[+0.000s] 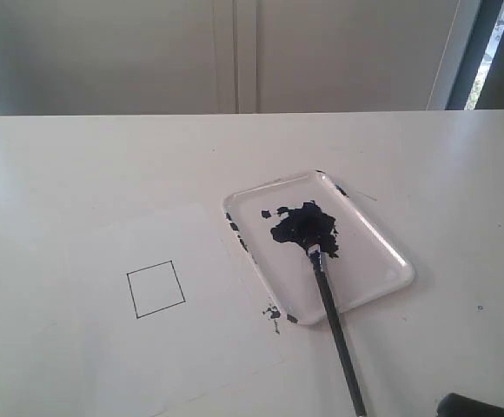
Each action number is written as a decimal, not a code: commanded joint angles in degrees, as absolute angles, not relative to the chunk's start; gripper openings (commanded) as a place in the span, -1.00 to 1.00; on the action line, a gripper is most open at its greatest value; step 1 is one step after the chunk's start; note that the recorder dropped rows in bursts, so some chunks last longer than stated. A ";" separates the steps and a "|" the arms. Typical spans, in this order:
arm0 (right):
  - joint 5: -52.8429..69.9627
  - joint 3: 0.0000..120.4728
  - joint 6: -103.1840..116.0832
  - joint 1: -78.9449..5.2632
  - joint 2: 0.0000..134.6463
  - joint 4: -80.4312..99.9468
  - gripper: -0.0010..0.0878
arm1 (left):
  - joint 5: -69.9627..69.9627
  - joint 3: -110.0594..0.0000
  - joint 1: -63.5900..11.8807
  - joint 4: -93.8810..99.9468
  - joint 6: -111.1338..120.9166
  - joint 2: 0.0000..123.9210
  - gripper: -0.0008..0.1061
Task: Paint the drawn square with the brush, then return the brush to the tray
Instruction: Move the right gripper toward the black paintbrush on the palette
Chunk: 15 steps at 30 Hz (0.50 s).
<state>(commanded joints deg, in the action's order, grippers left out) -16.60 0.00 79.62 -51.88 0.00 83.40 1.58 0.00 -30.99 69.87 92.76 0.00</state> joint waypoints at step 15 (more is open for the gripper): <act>-22.43 0.00 84.10 -51.88 0.00 77.64 -0.98 | 1.58 0.00 -30.99 69.87 92.76 0.00 -0.99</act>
